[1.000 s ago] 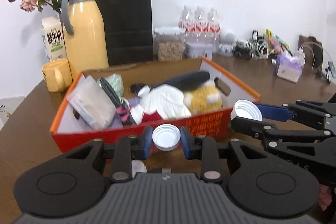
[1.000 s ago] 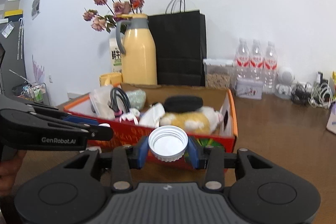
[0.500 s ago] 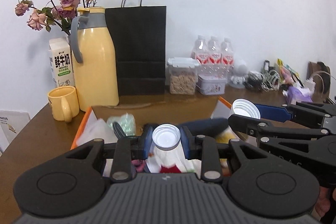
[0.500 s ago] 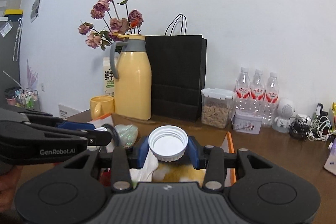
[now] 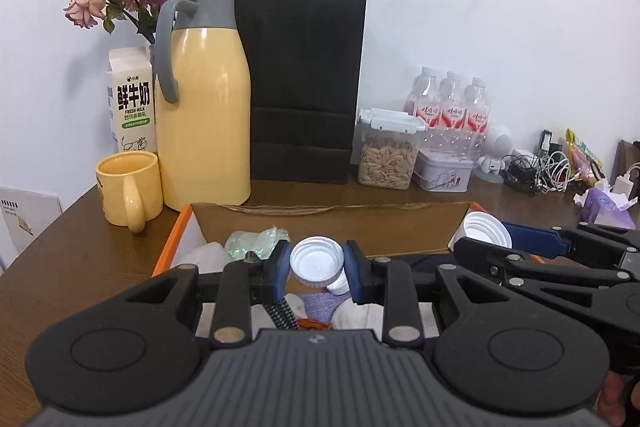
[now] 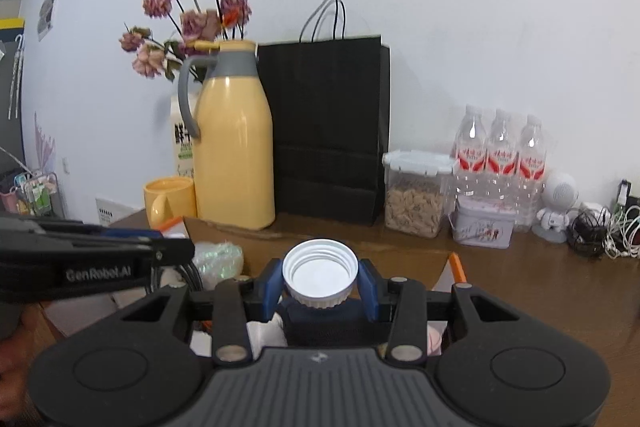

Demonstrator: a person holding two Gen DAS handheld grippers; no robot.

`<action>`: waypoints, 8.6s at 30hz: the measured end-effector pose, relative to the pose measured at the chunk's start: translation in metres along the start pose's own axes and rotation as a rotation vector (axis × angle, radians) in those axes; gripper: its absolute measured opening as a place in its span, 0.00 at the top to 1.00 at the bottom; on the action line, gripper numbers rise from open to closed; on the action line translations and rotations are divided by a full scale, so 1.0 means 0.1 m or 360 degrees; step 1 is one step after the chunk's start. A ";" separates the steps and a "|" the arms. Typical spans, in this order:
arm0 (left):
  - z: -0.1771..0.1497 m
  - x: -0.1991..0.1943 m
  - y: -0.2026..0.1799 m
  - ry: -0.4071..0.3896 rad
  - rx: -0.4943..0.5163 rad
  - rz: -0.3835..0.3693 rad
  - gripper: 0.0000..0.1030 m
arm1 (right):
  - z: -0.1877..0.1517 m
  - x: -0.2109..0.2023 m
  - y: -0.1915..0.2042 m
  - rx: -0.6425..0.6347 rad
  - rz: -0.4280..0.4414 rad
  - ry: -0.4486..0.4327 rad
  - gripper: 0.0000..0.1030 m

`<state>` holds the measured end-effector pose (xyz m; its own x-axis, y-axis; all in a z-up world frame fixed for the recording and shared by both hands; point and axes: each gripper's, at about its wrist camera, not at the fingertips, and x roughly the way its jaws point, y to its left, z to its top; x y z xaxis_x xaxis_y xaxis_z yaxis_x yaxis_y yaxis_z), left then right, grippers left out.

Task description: Organize objects

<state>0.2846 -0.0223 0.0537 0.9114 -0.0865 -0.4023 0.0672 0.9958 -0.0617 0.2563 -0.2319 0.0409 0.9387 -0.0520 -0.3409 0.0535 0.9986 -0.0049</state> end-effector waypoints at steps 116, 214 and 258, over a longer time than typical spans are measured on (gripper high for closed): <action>-0.86 -0.85 0.33 0.0299 -0.0123 -0.0096 0.61 | -0.89 -0.67 0.67 -0.0268 0.0303 0.0397 0.78; -0.73 -1.58 0.17 0.0066 0.0029 0.0155 0.00 | -0.47 -1.51 0.33 0.0166 -0.0054 0.0177 0.00; -0.95 -1.83 0.14 0.0133 0.0003 0.0137 0.00 | -0.68 -1.70 0.41 0.0204 -0.0057 0.0288 0.00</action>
<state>0.0804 0.0047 0.0399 0.8769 -0.0029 -0.4807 -0.0087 0.9997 -0.0220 0.0760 -0.1809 0.0348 0.8596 -0.0725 -0.5058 0.1393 0.9856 0.0955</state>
